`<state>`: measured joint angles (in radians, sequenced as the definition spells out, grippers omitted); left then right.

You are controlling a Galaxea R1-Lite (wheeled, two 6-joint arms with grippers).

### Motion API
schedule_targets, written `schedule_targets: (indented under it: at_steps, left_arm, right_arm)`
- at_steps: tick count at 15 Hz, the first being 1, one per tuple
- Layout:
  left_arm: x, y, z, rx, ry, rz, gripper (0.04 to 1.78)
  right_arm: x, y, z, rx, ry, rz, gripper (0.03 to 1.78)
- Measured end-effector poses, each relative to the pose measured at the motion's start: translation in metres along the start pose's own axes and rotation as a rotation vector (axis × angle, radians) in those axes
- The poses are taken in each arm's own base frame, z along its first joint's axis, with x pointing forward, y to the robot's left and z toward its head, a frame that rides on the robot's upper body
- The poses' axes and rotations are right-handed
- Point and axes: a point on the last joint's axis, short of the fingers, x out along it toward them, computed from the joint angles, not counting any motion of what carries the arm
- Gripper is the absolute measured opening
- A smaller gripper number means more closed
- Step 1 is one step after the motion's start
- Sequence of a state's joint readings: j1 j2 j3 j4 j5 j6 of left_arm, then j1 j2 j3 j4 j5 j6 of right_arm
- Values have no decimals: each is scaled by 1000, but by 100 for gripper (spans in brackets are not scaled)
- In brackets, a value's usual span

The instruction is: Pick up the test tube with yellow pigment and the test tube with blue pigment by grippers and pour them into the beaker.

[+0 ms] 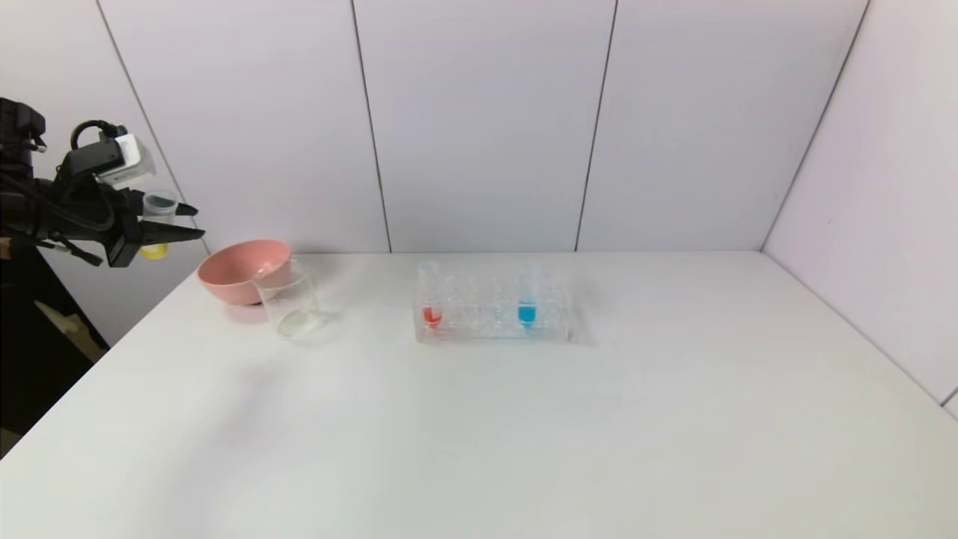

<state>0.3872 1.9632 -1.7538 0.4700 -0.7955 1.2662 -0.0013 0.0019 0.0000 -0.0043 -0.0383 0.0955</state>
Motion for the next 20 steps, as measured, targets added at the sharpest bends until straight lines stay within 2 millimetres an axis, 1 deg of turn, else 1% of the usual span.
schedule_targets:
  at_steps: [3,6,12,15,18,20]
  left_arm:
    - [8,2,-5,1,41,-26,54]
    - [10,4,-5,-6,112,-24,54]
    - [20,3,13,12,248,-43,54]
    - [33,-1,21,36,309,-65,54]
    - [43,-6,24,47,387,-80,54]
    - [49,-9,25,49,402,-100,54]
  right_arm:
    - [0,0,0,1,0,0,171]
    - [0,0,0,0,0,0,171]
    - [0,0,0,0,0,0,171]
    - [0,0,0,0,0,0,171]
    - [0,0,0,0,0,0,171]
    - [0,0,0,0,0,0,171]
